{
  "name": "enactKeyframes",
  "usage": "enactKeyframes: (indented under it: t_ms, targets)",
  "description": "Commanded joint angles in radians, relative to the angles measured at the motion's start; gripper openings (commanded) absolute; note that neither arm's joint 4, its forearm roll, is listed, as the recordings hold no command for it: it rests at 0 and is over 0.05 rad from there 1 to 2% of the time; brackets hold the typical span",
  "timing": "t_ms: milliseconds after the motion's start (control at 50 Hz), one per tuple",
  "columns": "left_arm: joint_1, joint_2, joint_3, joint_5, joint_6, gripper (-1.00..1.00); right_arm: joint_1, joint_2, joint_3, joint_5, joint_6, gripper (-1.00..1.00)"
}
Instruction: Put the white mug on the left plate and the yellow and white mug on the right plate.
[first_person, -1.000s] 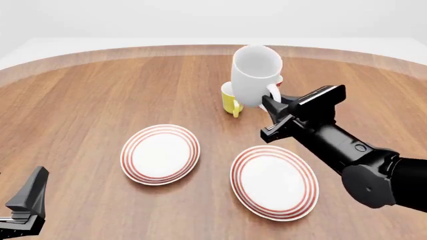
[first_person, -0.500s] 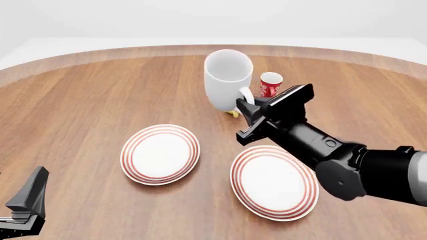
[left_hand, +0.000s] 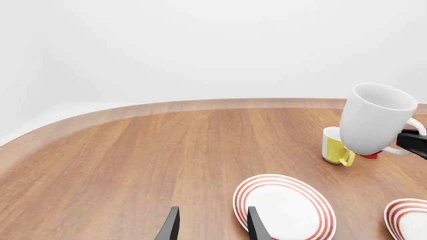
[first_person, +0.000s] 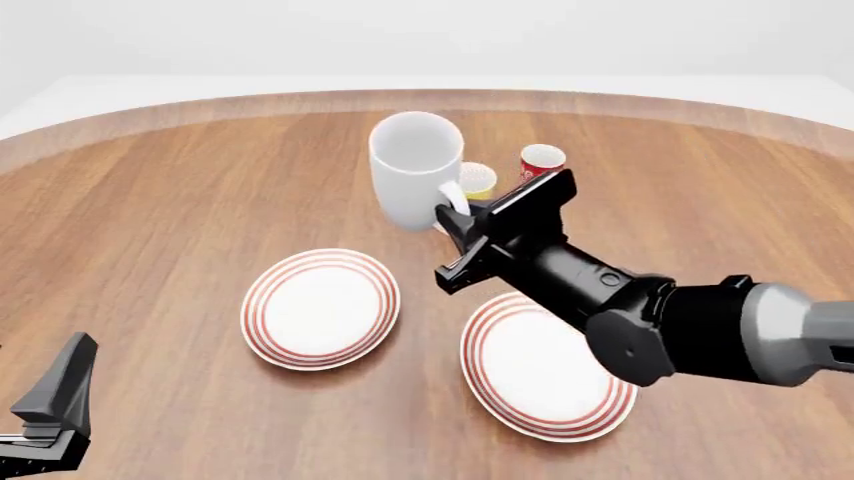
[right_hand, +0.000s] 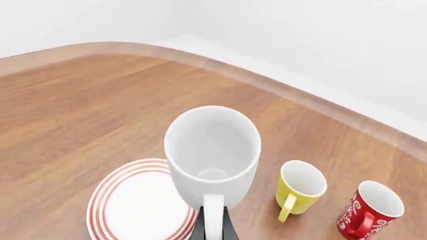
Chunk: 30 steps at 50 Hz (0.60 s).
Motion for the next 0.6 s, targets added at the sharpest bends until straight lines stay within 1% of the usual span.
enactKeyframes:
  t_ms: [20,400,600]
  targets:
    - [0.0,0.0,0.0,0.0,0.0,1.0,0.02,0.047,-0.039,0.001,0.01,-1.0]
    - [0.0,0.0,0.0,0.0,0.0,1.0,0.048,0.109,-0.092,0.01,0.016,-1.0]
    - [0.0,0.0,0.0,0.0,0.0,1.0,0.072,0.145,-0.135,0.031,0.018,-1.0]
